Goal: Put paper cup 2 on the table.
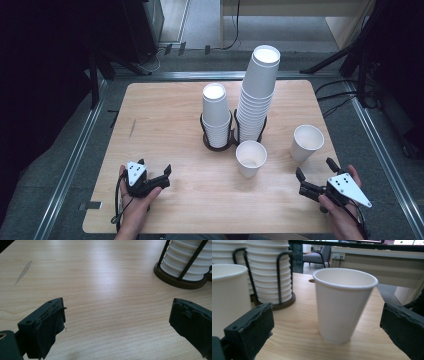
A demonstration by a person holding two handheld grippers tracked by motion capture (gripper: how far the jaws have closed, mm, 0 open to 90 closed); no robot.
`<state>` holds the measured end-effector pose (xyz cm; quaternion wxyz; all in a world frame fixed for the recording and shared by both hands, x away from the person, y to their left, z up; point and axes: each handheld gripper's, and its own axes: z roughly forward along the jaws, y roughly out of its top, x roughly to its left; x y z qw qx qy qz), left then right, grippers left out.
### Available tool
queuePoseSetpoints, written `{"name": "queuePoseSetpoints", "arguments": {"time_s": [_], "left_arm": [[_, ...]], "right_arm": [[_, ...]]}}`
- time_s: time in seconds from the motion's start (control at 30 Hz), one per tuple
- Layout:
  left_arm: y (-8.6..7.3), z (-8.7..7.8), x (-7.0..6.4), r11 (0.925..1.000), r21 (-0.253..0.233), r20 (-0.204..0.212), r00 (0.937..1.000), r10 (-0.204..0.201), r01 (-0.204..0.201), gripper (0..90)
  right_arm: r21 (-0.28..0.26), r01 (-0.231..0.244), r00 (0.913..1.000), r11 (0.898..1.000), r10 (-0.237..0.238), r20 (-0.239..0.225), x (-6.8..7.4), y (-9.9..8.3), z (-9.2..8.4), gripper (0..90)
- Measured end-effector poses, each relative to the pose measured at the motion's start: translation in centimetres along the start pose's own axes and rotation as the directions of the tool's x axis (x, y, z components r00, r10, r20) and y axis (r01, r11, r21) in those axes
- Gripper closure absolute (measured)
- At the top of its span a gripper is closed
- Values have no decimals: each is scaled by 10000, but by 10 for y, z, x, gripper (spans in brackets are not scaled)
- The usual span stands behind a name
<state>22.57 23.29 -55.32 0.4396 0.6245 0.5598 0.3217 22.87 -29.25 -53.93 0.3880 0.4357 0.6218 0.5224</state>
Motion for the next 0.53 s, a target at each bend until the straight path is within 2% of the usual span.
{"name": "queuePoseSetpoints", "arguments": {"time_s": [0.2,0.53], "left_arm": [[0,0,1,10000,2,-4,10000,-24,24,5],[0,0,1,10000,10,-12,10000,-20,20,5]], "right_arm": [[331,-160,9986,9993,143,519,-13,-8,2,0],[833,-53,9986,9965,9,529,-10,-12,8,0]]}}
